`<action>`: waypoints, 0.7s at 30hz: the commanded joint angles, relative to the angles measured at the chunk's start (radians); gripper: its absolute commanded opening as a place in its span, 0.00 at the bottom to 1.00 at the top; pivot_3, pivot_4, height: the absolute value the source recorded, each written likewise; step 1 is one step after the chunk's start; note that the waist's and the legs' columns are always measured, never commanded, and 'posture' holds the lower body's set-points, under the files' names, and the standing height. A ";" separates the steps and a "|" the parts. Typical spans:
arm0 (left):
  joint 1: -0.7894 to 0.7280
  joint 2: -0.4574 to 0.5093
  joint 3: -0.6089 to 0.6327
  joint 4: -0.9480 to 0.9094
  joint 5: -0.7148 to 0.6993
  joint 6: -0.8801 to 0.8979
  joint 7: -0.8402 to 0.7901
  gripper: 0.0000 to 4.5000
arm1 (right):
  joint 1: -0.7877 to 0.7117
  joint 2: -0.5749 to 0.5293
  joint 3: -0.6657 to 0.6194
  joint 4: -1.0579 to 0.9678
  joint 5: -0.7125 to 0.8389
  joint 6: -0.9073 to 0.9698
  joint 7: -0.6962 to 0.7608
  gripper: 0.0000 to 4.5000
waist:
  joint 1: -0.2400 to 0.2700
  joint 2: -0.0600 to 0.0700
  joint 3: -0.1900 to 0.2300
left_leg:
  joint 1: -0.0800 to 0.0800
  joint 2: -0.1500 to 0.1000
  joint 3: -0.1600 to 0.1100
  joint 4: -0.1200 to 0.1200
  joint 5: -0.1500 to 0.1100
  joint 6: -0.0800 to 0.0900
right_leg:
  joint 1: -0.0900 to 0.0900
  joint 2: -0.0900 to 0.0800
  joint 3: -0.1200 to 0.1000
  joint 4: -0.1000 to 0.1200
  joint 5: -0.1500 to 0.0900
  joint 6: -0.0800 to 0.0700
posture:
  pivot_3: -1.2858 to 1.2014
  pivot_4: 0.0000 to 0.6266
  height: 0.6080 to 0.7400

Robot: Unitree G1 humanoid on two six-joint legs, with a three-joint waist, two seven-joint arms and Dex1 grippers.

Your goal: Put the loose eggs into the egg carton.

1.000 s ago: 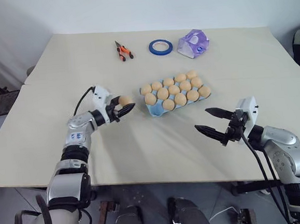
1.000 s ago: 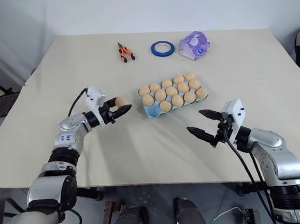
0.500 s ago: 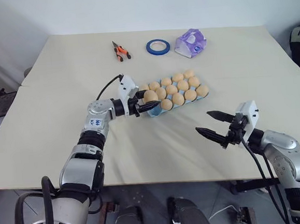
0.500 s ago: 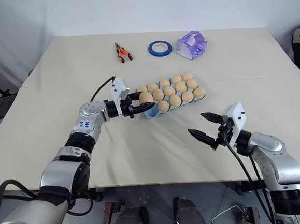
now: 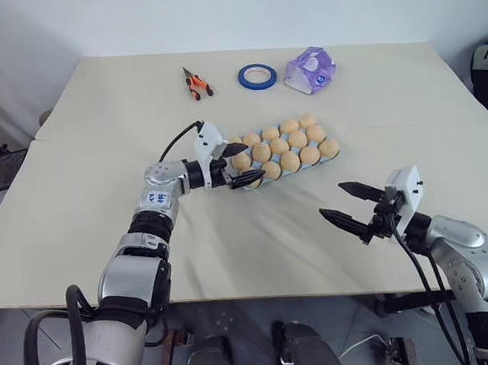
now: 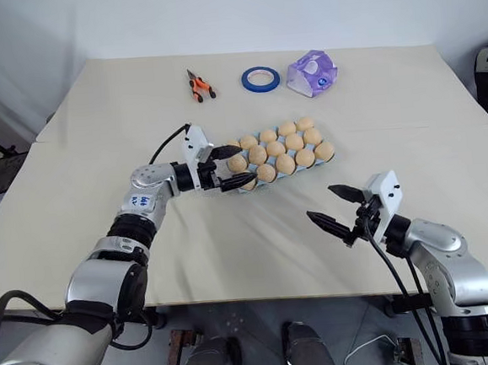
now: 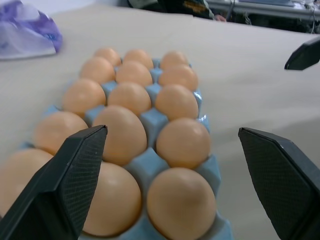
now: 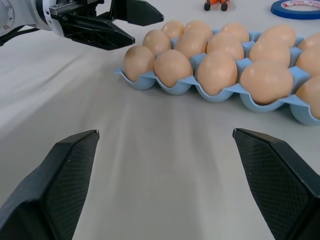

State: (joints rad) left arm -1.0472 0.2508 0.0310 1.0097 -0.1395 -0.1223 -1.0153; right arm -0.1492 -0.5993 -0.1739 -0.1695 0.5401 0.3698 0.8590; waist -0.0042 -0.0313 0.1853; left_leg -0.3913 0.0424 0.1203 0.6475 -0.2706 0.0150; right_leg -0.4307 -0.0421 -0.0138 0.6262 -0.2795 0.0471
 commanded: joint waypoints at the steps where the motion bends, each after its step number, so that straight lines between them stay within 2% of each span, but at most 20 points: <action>1: 0.029 0.047 0.058 -0.142 -0.081 0.059 -0.038 0.99 | -0.015 -0.004 -0.026 -0.019 0.015 -0.022 0.010 1.00 | -0.001 0.000 0.000 | 0.000 0.000 0.000 0.000 0.000 0.000 | 0.000 0.000 0.000 0.000 0.000 0.000 | 0.52 0.24 1.00; 7: 0.246 0.216 0.085 -0.406 -0.123 0.203 -0.080 0.99 | -0.024 -0.022 -0.038 0.006 0.011 -0.046 0.048 1.00 | -0.027 0.001 0.000 | 0.001 0.001 0.000 -0.001 0.000 -0.001 | 0.000 0.001 0.001 0.002 0.000 0.000 | 0.52 0.24 1.00; 12: 0.440 0.327 0.147 -0.549 -0.209 0.266 -0.159 0.99 | -0.044 -0.049 -0.021 0.058 -0.014 -0.082 0.110 1.00 | -0.024 0.001 0.000 | 0.002 0.002 0.000 0.000 0.000 -0.001 | 0.001 -0.001 0.001 0.002 0.000 0.000 | 0.52 0.24 1.00; 17: 0.566 0.374 0.171 -0.630 -0.233 0.269 -0.176 0.99 | -0.087 -0.063 0.025 0.138 -0.065 -0.153 0.181 1.00 | -0.021 0.001 0.000 | 0.003 0.001 -0.001 -0.001 0.000 0.000 | 0.002 -0.003 0.001 0.002 0.000 -0.001 | 0.52 0.24 1.00; 21: 0.597 0.381 0.179 -0.674 -0.244 0.292 -0.154 0.99 | -0.136 -0.051 0.044 0.186 -0.087 -0.175 0.196 1.00 | -0.022 0.001 0.000 | 0.003 0.001 -0.001 -0.001 0.000 -0.001 | 0.002 -0.004 0.001 0.002 0.000 -0.001 | 0.52 0.24 1.00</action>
State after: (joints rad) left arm -0.4504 0.6140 0.1893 0.3905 -0.3553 0.1684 -1.1739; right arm -0.2705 -0.6476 -0.1209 0.0177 0.4531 0.2184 1.0440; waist -0.0258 -0.0305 0.1856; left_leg -0.3886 0.0432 0.1190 0.6468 -0.2707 0.0137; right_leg -0.4292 -0.0465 -0.0135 0.6278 -0.2800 0.0454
